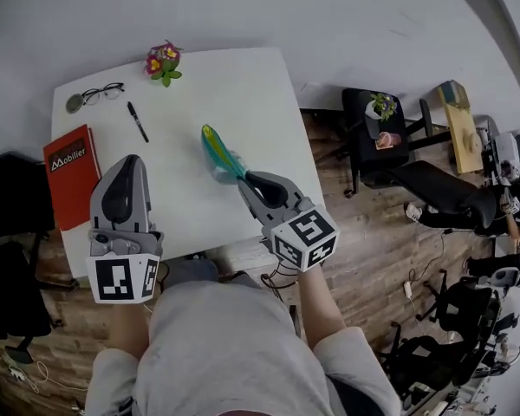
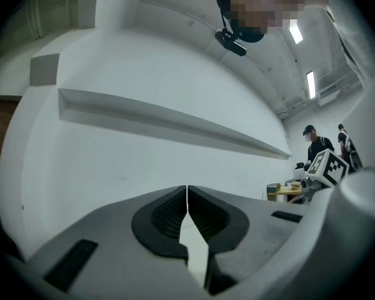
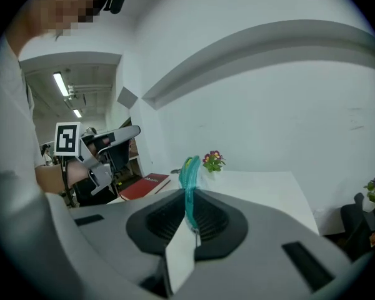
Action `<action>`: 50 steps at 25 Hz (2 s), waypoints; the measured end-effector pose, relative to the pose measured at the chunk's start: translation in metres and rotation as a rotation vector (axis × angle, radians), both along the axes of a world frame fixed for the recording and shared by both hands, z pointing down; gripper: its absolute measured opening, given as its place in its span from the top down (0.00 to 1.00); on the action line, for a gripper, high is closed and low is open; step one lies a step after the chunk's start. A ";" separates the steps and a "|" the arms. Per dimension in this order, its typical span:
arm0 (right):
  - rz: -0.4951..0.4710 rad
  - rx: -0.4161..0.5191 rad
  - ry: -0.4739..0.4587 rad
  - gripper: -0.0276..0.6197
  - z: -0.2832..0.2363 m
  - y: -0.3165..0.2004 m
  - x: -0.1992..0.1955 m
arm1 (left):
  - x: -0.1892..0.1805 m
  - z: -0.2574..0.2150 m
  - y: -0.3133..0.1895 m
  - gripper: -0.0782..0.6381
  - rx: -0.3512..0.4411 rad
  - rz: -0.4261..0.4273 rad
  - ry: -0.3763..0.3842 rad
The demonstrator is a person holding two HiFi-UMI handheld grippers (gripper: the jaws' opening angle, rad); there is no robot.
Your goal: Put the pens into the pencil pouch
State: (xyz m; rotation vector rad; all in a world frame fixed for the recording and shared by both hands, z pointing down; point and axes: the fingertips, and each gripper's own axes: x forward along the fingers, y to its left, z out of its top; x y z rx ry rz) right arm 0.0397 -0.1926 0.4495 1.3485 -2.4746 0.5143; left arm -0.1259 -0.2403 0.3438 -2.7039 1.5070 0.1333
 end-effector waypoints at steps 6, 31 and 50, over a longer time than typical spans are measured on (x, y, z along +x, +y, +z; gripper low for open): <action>-0.077 0.056 -0.038 0.87 -0.019 0.004 -0.029 | -0.055 -0.003 0.026 0.85 -0.022 -0.122 0.032; -0.185 0.050 -0.090 0.87 -0.017 0.022 -0.100 | -0.082 0.246 0.088 0.71 -0.680 0.297 -0.510; -0.178 0.016 -0.063 0.87 -0.007 0.024 -0.073 | -0.064 0.319 0.070 0.70 -0.919 0.476 -0.842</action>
